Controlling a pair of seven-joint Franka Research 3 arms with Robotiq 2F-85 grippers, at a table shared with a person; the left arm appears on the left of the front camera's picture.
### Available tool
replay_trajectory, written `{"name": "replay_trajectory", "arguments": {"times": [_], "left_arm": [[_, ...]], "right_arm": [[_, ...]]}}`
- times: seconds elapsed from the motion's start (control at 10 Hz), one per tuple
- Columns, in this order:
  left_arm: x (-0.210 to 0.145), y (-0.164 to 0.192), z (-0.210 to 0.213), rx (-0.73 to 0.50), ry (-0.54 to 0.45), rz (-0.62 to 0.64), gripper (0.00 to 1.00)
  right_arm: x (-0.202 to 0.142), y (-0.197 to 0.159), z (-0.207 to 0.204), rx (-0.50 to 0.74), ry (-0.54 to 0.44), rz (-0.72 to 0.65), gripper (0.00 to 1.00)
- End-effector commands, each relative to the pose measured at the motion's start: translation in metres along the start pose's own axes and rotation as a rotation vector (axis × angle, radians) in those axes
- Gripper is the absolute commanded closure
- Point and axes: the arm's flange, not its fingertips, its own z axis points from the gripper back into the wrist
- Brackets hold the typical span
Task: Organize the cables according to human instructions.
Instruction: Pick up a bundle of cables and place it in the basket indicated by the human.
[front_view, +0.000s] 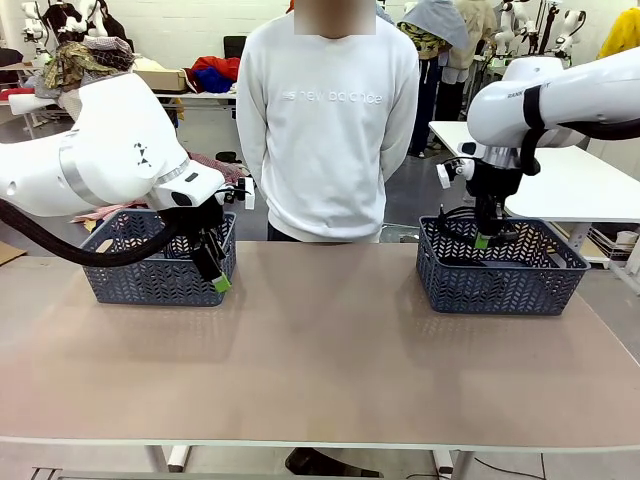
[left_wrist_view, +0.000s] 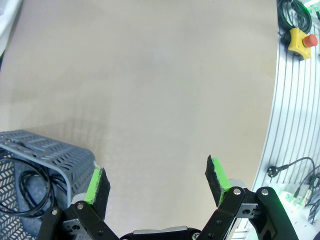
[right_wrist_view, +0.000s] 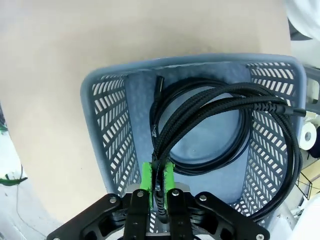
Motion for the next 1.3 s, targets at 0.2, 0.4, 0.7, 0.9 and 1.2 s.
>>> {"name": "replay_trajectory", "arguments": {"times": [0.2, 0.4, 0.7, 0.9, 1.2], "left_arm": [[-0.0022, -0.0009, 0.0018, 0.0, 0.006, 0.005, 0.0], [-0.0022, -0.0009, 0.0018, 0.0, 0.006, 0.005, 0.0], [-0.0022, -0.0009, 0.0018, 0.0, 0.006, 0.005, 0.0], [-0.0022, -0.0009, 0.0018, 0.0, 0.006, 0.005, 0.0], [-0.0022, -0.0009, 0.0018, 0.0, 0.006, 0.005, 0.0]], "right_arm": [[-0.0171, 0.0127, -0.0076, -0.02, -0.009, 0.072, 0.89], [-0.0194, 0.0133, -0.0105, -0.033, 0.013, 0.104, 0.89], [-0.0194, 0.014, -0.0107, -0.048, 0.013, 0.109, 0.89], [-0.0177, 0.0137, -0.0104, -0.043, 0.026, 0.133, 0.87], [-0.0185, 0.0144, -0.0115, -0.029, 0.036, 0.128, 0.49]]}}
